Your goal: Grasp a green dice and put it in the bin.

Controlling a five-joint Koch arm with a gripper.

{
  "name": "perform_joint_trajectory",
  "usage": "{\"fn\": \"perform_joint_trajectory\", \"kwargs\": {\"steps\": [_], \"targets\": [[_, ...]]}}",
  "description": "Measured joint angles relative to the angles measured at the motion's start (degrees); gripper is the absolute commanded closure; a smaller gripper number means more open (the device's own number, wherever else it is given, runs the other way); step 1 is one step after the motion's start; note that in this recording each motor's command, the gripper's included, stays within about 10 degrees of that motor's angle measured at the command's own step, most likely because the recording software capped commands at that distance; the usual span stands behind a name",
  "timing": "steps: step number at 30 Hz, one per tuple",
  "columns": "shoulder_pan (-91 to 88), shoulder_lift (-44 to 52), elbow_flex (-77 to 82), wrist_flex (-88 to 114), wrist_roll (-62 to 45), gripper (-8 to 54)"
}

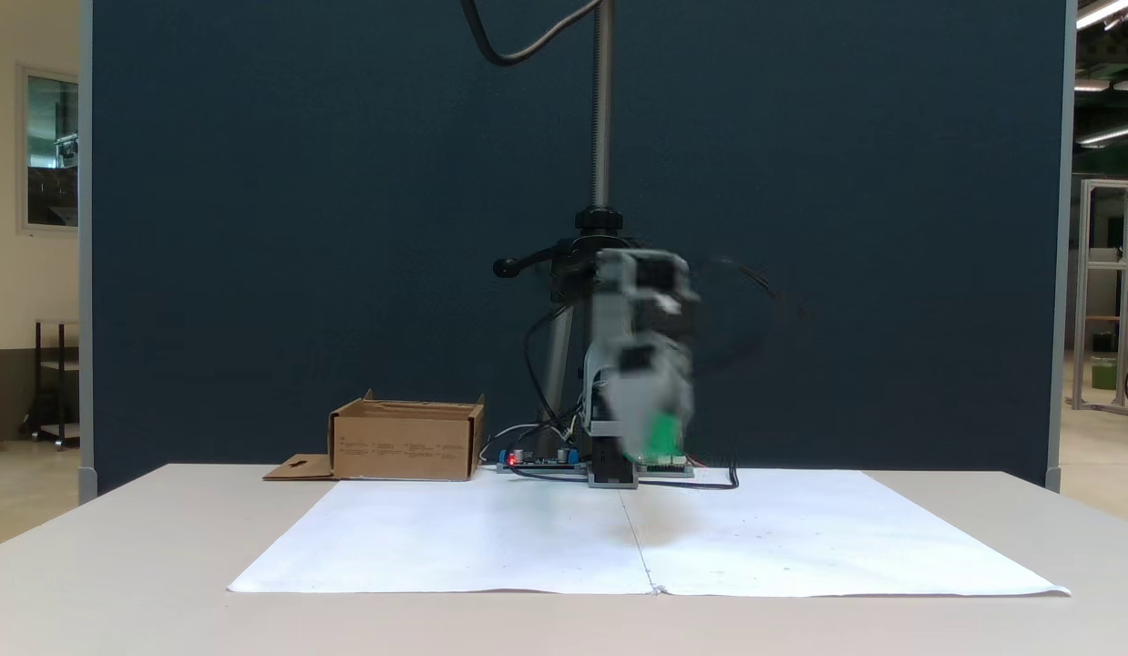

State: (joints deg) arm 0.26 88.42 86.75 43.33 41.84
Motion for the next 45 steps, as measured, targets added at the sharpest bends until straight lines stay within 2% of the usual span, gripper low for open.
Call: {"fn": "perform_joint_trajectory", "kwargs": {"steps": [6,7,9,13,19,26,30,35,41,44,45], "targets": [[17.0,8.4,0.0,0.0,-9.2,33.2],[26.3,10.8,0.0,0.0,-14.9,33.2],[29.3,11.0,0.0,0.0,-16.9,33.2],[48.4,11.0,0.0,1.2,-26.9,33.2],[68.1,11.9,0.0,2.5,-36.7,33.2],[86.3,12.5,0.0,4.0,-46.1,33.2],[92.5,11.6,0.0,4.2,-50.9,33.2],[97.9,3.5,0.0,4.1,-56.6,33.2],[99.0,0.2,0.0,2.8,-60.2,33.2],[99.0,-0.3,0.0,2.6,-60.3,15.8],[99.0,-0.7,0.0,2.6,-60.3,12.3]]}}
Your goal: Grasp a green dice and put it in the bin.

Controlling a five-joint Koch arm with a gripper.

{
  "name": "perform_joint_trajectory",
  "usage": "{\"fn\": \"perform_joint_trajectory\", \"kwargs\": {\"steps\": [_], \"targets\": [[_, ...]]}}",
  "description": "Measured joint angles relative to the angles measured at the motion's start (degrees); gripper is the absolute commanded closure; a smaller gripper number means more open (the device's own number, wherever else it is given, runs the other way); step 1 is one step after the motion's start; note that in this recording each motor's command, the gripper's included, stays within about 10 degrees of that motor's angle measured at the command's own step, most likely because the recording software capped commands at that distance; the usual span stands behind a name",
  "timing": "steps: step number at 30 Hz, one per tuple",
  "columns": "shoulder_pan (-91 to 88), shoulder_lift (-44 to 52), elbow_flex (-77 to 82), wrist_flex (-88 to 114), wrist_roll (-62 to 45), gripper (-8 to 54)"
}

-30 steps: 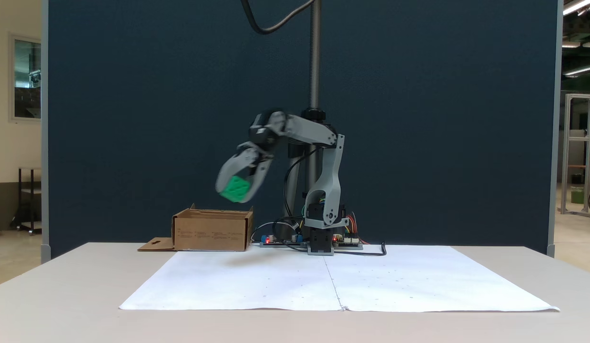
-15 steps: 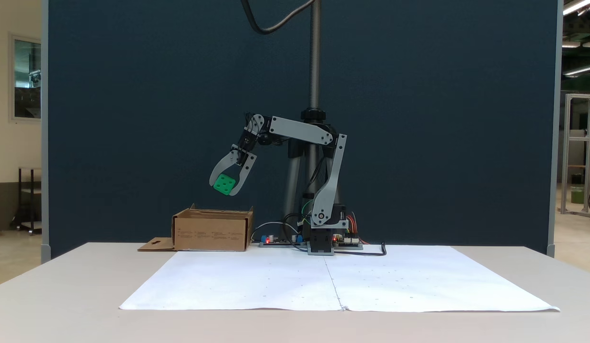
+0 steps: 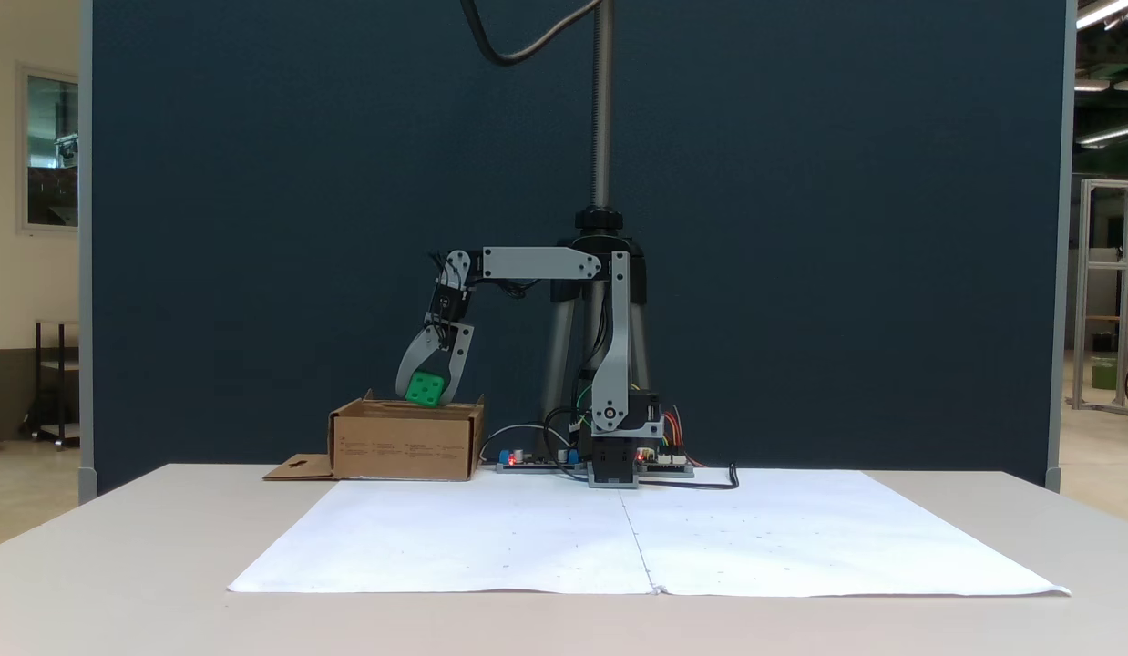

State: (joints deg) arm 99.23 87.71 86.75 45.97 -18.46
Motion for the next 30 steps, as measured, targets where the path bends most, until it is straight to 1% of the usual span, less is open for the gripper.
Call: {"fn": "perform_joint_trajectory", "kwargs": {"steps": [1,4,6,13,17,18,19,23,26,30], "targets": [[0.0,-0.3,0.0,0.0,0.0,10.9],[0.4,0.0,-0.1,0.0,-0.1,10.6],[1.1,-0.2,0.0,0.0,-0.1,8.7],[1.2,0.0,0.0,-0.4,-0.1,8.7],[-1.0,2.5,-0.9,-1.0,0.8,8.6],[-4.0,5.3,-3.8,-1.1,3.3,8.6],[-5.3,6.2,-4.8,-1.1,4.2,8.6],[-18.5,12.6,-5.4,-1.1,11.8,8.6],[-30.4,14.7,-5.4,-1.1,16.6,8.6],[-44.9,15.5,-5.4,-1.1,17.9,8.5]]}}
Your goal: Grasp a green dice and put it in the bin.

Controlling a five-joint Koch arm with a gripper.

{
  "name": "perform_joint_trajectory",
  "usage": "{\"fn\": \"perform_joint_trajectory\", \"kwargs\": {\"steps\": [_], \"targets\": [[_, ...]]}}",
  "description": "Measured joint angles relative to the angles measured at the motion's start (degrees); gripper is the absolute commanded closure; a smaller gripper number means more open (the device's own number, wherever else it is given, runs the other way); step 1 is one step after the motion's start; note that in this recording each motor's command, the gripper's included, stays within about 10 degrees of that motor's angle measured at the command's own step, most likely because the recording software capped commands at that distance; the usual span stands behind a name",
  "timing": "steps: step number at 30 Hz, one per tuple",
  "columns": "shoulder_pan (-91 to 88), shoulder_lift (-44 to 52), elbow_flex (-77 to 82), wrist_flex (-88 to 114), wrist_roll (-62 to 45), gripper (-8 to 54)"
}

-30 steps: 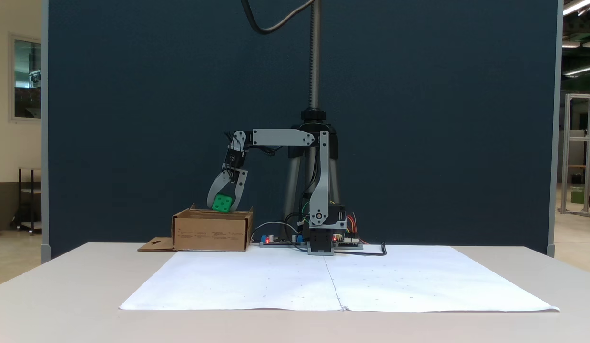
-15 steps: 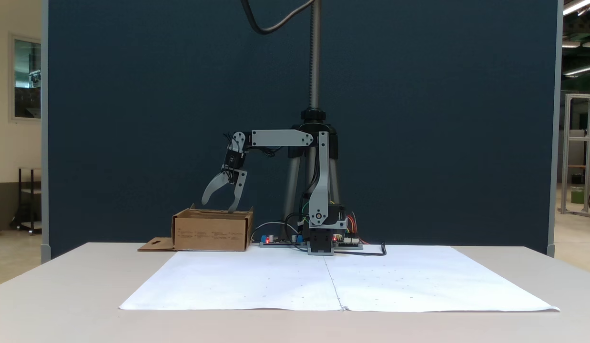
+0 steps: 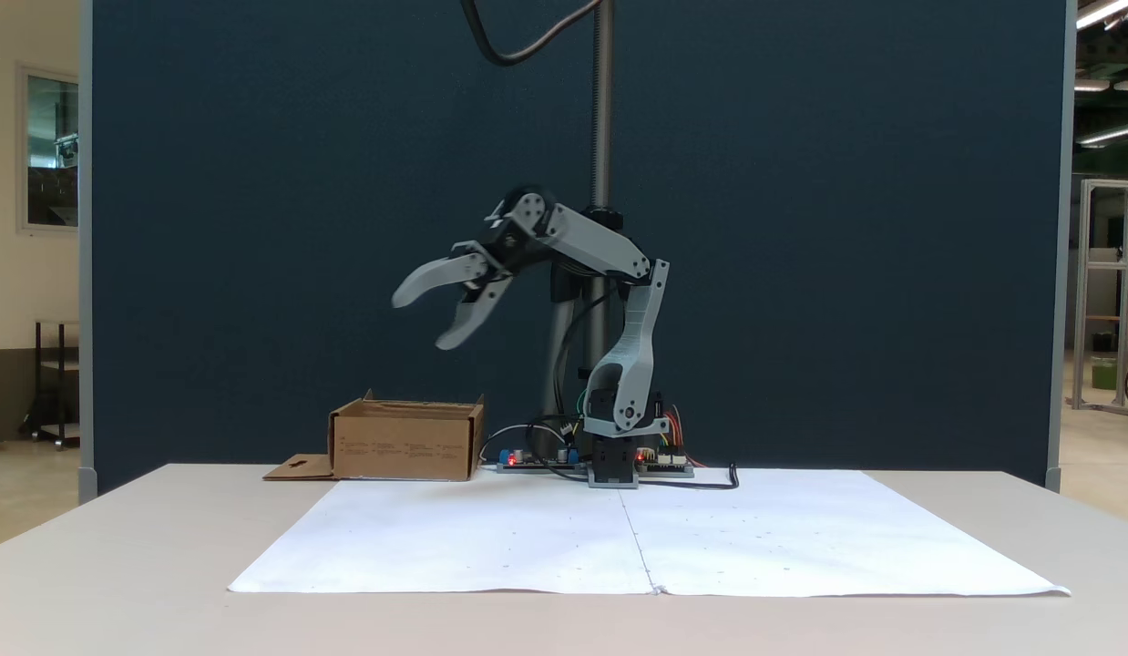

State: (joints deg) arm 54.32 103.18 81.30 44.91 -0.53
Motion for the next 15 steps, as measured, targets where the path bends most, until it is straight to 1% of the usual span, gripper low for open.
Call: {"fn": "perform_joint_trajectory", "kwargs": {"steps": [2,3,8,9,15], "targets": [[-7.0,0.4,0.1,-0.1,0.0,8.2],[-10.6,0.8,0.0,-0.2,0.0,6.7],[-27.4,1.1,0.0,-2.4,0.0,5.3],[-30.5,1.1,0.8,-3.7,0.0,4.0],[-45.0,1.8,11.4,-13.2,0.0,3.8]]}}
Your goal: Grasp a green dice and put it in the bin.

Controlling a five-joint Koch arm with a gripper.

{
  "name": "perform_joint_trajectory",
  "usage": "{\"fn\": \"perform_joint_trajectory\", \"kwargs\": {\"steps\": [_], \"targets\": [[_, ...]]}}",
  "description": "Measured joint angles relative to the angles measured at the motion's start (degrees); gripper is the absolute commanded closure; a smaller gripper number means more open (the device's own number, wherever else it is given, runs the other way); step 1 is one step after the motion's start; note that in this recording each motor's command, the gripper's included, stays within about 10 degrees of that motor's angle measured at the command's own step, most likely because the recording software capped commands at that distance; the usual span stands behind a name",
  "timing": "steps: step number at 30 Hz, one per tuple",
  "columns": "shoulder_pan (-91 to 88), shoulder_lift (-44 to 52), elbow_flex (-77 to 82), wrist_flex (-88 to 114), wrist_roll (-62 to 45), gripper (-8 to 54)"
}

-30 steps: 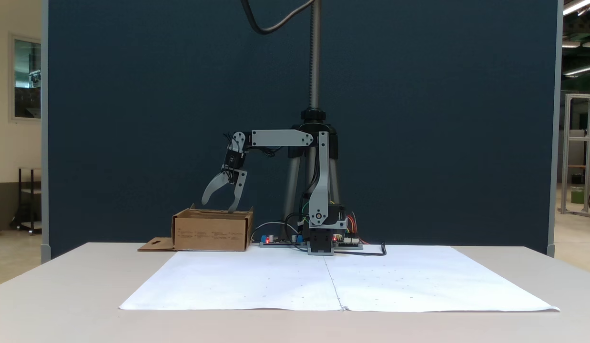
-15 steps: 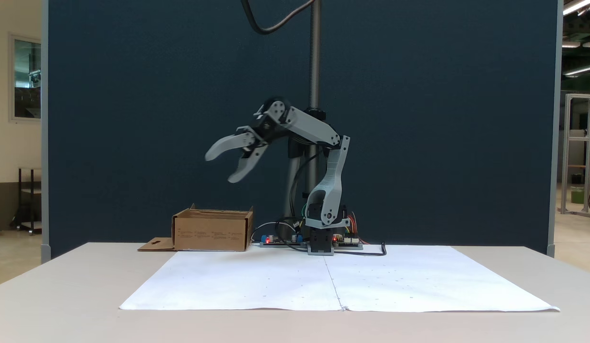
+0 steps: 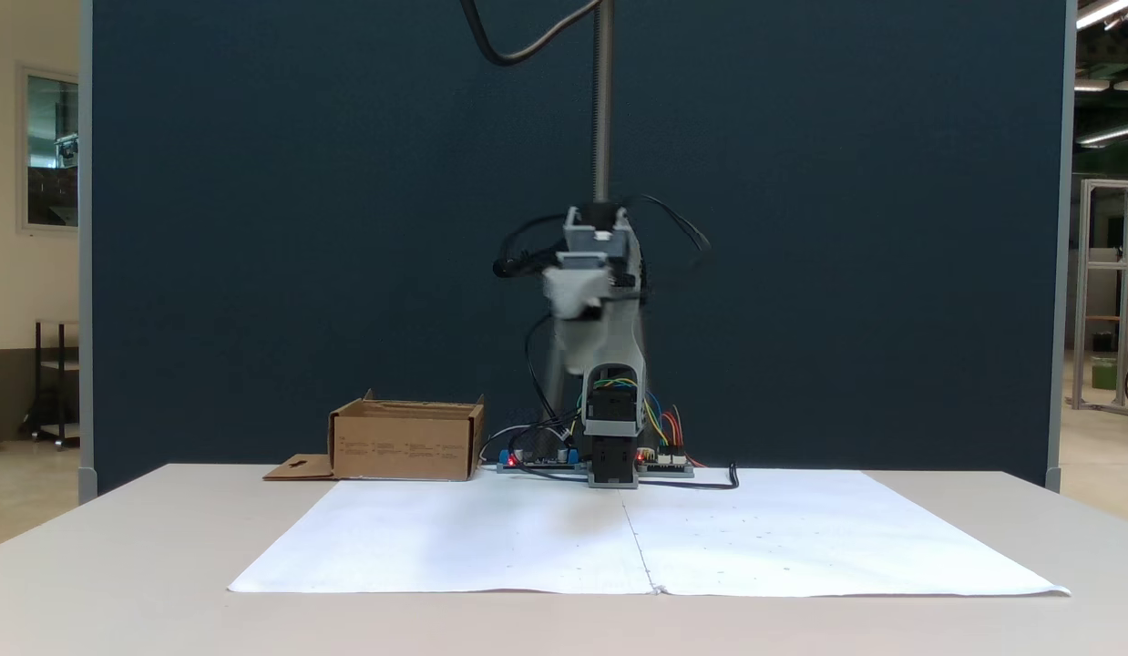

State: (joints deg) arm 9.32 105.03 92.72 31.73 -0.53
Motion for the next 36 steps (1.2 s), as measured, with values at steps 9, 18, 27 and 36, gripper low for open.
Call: {"fn": "perform_joint_trajectory", "kwargs": {"steps": [9,18,27,36], "targets": [[-5.2,4.0,21.3,-18.1,0.1,3.7],[-6.9,11.9,46.6,-36.9,-0.1,3.7],[-6.9,19.7,66.2,-53.0,-0.2,3.8],[-7.7,23.8,79.3,-69.9,-0.2,3.8]]}}
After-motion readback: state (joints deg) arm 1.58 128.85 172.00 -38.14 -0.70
